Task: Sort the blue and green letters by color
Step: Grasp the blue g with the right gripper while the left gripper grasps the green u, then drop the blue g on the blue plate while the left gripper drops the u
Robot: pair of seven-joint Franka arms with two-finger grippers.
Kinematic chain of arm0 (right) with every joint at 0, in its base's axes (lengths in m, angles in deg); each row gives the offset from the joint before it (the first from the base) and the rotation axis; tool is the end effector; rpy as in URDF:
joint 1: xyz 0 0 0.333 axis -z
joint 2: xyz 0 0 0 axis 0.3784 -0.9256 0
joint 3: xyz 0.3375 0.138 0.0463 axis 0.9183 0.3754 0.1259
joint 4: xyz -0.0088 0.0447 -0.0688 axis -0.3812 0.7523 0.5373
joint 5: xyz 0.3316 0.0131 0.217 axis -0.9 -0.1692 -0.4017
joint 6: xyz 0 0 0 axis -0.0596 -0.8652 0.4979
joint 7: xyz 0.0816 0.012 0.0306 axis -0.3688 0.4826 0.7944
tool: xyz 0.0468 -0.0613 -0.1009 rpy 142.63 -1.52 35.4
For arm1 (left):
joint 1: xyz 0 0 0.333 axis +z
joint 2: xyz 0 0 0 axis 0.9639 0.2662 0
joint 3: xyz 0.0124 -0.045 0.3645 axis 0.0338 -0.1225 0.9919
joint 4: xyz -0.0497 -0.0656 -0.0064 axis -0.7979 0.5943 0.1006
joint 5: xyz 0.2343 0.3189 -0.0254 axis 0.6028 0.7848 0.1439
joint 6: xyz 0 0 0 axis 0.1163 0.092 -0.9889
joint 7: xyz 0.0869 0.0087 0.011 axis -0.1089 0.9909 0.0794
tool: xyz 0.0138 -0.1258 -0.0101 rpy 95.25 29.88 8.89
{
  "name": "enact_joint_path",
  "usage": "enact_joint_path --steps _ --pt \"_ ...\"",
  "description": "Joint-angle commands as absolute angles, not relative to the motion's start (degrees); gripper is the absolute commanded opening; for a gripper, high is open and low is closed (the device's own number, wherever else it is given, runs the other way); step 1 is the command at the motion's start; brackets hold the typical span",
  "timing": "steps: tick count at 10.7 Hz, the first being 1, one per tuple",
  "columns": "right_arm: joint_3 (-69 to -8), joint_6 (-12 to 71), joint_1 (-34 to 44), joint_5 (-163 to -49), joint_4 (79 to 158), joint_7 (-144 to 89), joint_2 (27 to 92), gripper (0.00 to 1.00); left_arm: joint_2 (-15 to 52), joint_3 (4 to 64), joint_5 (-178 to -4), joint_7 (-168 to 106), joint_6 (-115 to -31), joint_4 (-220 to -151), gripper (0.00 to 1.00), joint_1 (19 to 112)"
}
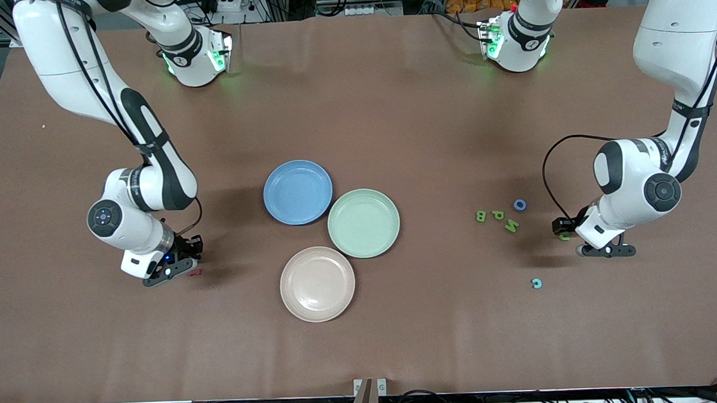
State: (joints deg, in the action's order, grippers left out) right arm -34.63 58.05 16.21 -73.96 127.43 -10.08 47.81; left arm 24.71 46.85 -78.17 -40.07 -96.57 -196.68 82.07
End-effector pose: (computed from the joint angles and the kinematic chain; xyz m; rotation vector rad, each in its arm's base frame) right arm 0.6691 0.0509 0.2050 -3.0497 -0.6150 -0.0519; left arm 0.6488 0.0271 0.2143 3.1302 -0.0856 -0.0568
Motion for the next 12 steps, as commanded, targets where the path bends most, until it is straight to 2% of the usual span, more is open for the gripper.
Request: enact_joint_path --steps 1,4,7,9,12 --pt "-33.85 51.86 16.00 -80.27 125.95 -10.11 49.90 0.00 24.60 46.81 -77.34 -40.63 -98.46 -197.34 0.65 82.12" --pt "-32.27 50.79 13.81 -82.66 125.86 -16.40 51.38 0.00 25.04 46.81 -77.34 -40.63 -99.60 -197.43 0.61 82.12" --pt "-32.44 48.87 8.02 -82.23 125.94 -28.10 53.58 0.00 25.57 46.81 -77.34 -40.63 -100.57 -197.69 0.59 82.04" --pt "-32.44 44.05 6.33 -82.22 125.95 -33.03 56.30 0.00 25.74 46.81 -77.34 -40.63 -101.01 -197.78 0.54 81.86" --pt "-32.62 42.44 -0.16 -81.96 126.47 -45.40 58.16 0.00 25.74 46.81 -76.03 -40.71 -101.36 -197.87 0.28 81.95"
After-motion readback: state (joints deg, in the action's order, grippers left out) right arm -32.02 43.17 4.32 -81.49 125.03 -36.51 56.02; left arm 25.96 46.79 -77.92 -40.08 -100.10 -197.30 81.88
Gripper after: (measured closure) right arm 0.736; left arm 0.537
